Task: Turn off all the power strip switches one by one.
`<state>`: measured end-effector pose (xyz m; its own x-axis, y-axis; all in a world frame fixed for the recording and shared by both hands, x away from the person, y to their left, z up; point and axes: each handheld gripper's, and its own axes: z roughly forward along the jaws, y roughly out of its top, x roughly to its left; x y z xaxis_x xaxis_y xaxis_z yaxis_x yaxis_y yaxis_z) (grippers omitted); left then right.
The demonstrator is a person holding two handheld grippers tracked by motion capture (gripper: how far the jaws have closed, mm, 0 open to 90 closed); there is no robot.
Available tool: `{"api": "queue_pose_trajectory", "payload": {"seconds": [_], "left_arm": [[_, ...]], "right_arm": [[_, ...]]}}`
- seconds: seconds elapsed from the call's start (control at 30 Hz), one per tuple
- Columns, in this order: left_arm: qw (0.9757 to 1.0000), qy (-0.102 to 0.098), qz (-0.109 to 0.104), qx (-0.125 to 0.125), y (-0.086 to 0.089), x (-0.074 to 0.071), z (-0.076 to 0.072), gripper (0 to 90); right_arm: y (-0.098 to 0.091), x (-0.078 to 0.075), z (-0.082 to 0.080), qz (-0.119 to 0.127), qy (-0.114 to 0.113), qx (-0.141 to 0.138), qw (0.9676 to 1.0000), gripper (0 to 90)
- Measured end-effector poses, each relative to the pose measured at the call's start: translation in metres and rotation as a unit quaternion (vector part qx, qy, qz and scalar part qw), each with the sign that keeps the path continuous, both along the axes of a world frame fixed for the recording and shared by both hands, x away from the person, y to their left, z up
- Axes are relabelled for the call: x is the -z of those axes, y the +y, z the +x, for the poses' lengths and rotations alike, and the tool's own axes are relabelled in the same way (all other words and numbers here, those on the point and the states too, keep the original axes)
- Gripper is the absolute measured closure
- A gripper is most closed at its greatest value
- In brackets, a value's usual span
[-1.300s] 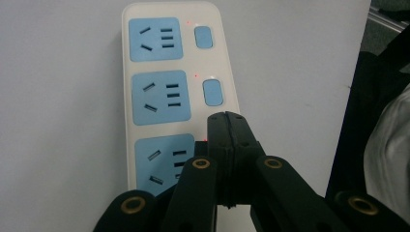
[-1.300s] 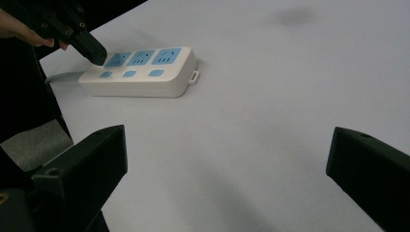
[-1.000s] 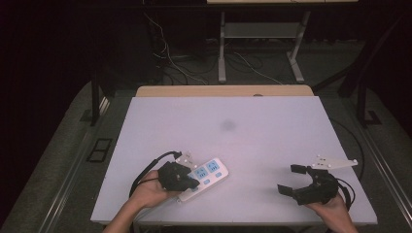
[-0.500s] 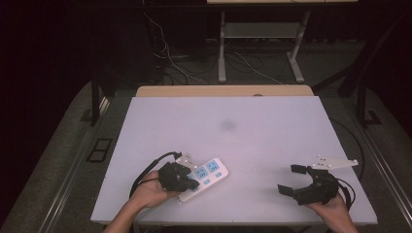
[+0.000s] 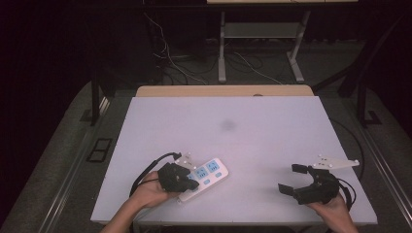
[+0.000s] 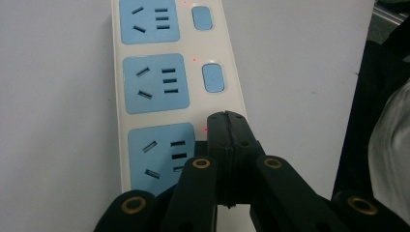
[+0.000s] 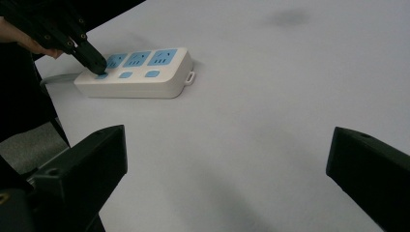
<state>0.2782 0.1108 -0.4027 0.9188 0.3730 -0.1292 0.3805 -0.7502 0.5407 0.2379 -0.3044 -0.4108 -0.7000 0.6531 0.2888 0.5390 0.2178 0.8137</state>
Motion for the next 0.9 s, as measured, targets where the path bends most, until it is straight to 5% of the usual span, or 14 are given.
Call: {"api": "queue_pose_trajectory", "payload": {"seconds": [0.5,0.9], "left_arm": [[0.9996,0.017,0.011,-0.019,-0.0030,-0.0002,0.0008,90.0],[0.9993,0.027,-0.002,-0.026,0.0002,0.0010,0.0029,89.9]], "right_arm": [[-0.0012,-0.0007,0.0002,0.001,-0.002,0.002,1.0000,0.6],[-0.0018,-0.0004,0.0005,0.001,-0.002,0.002,1.0000,0.7]]}}
